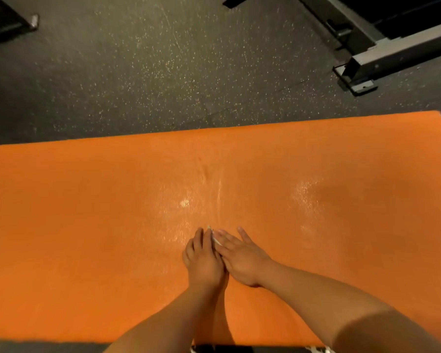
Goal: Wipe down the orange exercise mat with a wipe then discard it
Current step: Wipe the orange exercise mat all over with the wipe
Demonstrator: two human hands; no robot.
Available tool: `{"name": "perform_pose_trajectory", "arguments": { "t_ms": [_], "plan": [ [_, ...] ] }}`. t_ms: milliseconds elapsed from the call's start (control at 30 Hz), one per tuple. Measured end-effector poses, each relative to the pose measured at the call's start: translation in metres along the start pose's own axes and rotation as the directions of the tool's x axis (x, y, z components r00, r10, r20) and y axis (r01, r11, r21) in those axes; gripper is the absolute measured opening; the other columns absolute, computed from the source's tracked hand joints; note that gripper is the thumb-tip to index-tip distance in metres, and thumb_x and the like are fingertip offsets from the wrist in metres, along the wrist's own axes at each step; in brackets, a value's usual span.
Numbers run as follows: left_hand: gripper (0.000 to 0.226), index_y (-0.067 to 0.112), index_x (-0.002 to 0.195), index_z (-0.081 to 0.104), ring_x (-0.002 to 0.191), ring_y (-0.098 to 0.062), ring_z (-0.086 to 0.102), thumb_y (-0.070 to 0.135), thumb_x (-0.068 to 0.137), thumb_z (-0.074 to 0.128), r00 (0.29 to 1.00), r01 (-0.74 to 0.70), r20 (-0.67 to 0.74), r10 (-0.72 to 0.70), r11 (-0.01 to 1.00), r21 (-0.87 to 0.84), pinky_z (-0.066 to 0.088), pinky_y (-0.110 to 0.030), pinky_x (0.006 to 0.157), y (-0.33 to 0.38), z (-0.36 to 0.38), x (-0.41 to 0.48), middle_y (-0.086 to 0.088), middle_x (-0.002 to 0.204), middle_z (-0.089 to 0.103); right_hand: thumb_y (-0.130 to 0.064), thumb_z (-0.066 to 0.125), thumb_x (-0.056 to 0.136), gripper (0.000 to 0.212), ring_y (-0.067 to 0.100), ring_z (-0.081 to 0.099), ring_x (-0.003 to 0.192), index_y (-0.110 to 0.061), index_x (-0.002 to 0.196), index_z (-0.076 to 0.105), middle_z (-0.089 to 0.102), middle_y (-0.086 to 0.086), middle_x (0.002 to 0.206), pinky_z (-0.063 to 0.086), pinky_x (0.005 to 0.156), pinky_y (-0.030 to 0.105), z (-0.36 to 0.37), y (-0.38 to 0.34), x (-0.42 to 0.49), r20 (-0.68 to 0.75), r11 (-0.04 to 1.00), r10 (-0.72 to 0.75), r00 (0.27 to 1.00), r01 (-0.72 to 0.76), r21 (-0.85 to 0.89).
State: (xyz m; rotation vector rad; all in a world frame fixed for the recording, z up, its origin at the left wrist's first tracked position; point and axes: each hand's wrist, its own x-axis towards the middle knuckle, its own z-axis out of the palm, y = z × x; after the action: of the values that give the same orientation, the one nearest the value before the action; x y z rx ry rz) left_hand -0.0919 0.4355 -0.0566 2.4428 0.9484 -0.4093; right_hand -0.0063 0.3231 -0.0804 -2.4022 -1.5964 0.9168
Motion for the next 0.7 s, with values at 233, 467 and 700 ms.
{"name": "perform_pose_trajectory", "arguments": {
  "t_ms": [233,467,700],
  "plan": [
    [0.058,0.029,0.158,0.023,0.147,-0.030,0.018,0.027,0.102,0.040,0.999,-0.034,0.032,0.032,0.998,0.047,0.013,-0.044,0.119,-0.007,-0.005,-0.001,-0.002,0.167,0.013,-0.039,0.011,0.110,0.057,0.011,-0.017,0.154,-0.023,0.163,-0.002,-0.016,-0.006,0.168,-0.012,0.123,0.051,-0.011,-0.013,-0.005,-0.039,0.925,0.369,0.929,-0.363,0.108],
    [0.055,0.026,0.159,0.020,0.136,-0.032,0.030,0.029,0.105,0.033,1.000,-0.025,0.002,0.025,0.997,0.066,0.023,-0.044,0.109,-0.020,-0.018,0.030,0.001,0.167,0.012,-0.036,0.011,0.110,0.055,0.012,-0.015,0.155,-0.027,0.163,-0.004,-0.012,-0.009,0.169,-0.010,0.124,0.052,-0.018,0.000,0.031,-0.044,0.982,0.183,0.982,-0.181,0.056],
    [0.057,0.032,0.158,0.018,0.147,-0.028,0.014,0.033,0.104,0.034,0.995,0.065,-0.075,-0.066,0.998,-0.009,0.012,-0.047,0.116,-0.024,-0.025,0.074,0.004,0.168,0.004,-0.032,0.014,0.110,0.057,0.011,-0.023,0.152,-0.023,0.162,-0.007,-0.018,-0.006,0.168,-0.011,0.124,0.051,-0.035,-0.008,0.087,-0.108,0.986,0.157,0.982,-0.149,0.079]
  ]
}}
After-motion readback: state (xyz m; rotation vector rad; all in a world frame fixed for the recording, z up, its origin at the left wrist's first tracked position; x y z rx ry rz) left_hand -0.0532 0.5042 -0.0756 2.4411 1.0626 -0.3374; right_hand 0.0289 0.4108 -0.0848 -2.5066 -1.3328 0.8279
